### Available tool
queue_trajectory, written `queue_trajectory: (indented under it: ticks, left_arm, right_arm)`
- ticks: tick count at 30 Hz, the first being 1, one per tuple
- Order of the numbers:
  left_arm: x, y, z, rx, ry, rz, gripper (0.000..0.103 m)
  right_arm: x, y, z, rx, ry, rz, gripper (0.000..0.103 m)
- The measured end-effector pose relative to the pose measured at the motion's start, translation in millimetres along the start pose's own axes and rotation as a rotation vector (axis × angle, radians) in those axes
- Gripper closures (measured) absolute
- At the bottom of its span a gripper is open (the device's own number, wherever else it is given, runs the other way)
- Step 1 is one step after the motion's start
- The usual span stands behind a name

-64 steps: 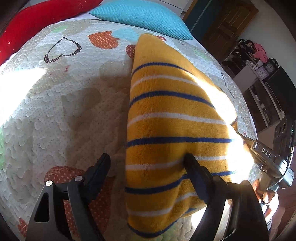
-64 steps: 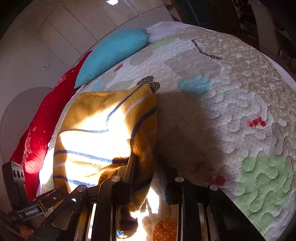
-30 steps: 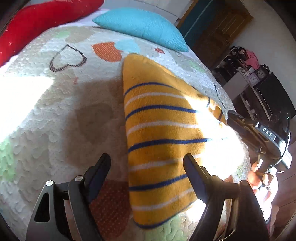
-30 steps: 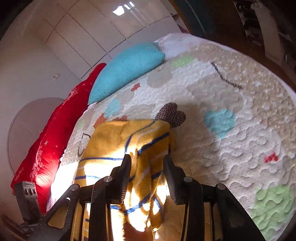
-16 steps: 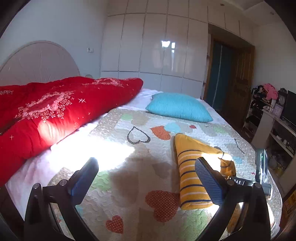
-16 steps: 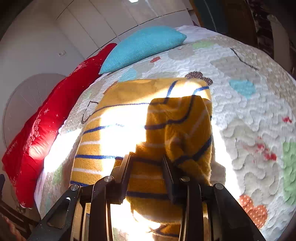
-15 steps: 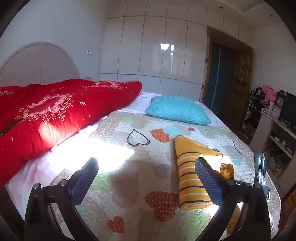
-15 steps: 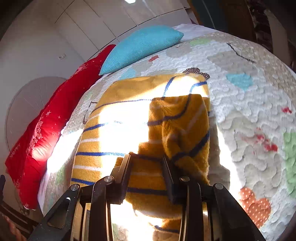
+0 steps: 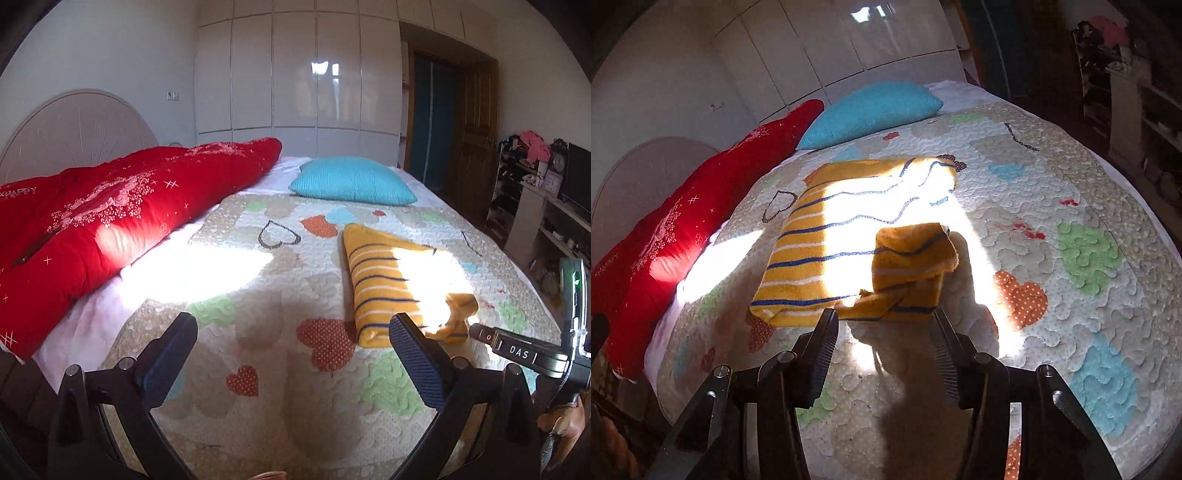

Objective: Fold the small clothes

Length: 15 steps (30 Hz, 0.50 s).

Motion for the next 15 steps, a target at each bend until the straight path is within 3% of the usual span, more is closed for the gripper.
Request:
queue_trajectory:
  ticks: [4, 9, 15]
  left_arm:
    - [6, 11, 17, 0.047, -0.054, -0.021, 0.0]
    - [14, 21, 28, 0.067, -0.097, -0.003, 0.0]
    - [19, 26, 35, 0.08, -0.13, 0.006, 0.0]
  right_arm:
    - [-14, -5, 11, -0.041, 0.009, 0.033, 0.039]
    - [-16, -13, 14, -0.125, 0.039, 0.115, 0.038]
    - [-12, -17, 18, -0.157, 0.038, 0.142, 0.035]
Point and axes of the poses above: each gripper's, at about its wrist camera, not at the fingertips, and x roughly the way its jaws point, y to its right, z to its underside, the point moved 6 cm from there along x, roughly the way its jaws point, and after that the axes turned 5 degrees about x, right-handed, at the moved point
